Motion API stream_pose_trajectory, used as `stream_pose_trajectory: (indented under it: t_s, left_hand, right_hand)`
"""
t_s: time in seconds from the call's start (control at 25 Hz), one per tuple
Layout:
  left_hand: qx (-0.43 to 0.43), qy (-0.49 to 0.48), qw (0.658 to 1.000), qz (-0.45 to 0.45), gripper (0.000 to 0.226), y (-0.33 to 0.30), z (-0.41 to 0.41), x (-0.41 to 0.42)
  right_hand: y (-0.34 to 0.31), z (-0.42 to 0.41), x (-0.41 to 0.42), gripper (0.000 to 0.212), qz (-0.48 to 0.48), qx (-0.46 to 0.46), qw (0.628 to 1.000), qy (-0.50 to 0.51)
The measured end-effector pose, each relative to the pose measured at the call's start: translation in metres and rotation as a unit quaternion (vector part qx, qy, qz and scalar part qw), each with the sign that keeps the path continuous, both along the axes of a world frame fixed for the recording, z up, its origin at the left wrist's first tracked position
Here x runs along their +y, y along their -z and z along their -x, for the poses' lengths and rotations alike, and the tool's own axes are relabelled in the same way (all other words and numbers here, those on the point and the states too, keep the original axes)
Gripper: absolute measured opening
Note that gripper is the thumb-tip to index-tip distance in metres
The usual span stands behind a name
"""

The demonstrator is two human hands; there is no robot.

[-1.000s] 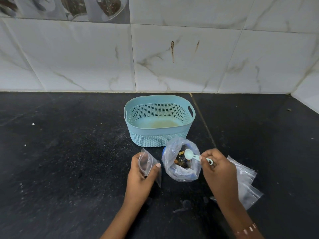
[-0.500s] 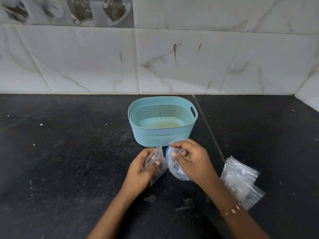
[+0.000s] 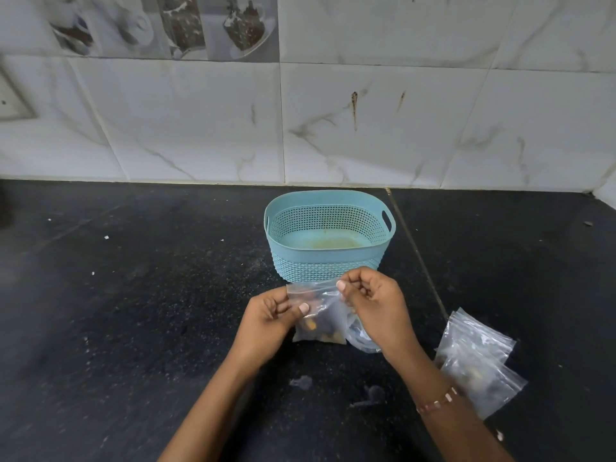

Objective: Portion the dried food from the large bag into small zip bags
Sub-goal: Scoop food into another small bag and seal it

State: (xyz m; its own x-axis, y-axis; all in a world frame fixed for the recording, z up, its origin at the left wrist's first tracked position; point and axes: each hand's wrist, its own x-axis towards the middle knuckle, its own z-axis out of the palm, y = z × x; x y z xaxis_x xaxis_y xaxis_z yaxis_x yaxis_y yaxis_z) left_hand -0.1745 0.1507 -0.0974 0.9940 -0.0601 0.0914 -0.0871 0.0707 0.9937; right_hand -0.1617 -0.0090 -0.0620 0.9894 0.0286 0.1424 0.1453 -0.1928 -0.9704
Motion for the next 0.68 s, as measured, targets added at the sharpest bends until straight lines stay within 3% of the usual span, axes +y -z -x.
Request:
stream_pose_trajectory:
  t_s: [0.2,0.52,0.68]
  left_hand:
    - [0.008,-0.011,0.999,0.033,0.014,-0.004,0.001,-0.002]
    - [0.029,-0.029,0.994,0.104,0.018,-0.01,0.004,-0.009]
    - [0.026,-0.042,0.994,0.096,0.008,-0.012,0.003,-0.01]
  right_hand:
    - [0.001,-0.001,-0.003,0.017,0.031,0.001,1.0,-0.001]
    - [0.0,0.004,-0.002,0.019,0.004,-0.03,0.999,-0.032]
    - [-0.001,0.006,0.002,0.017,0.024,-0.057,0.998,-0.006]
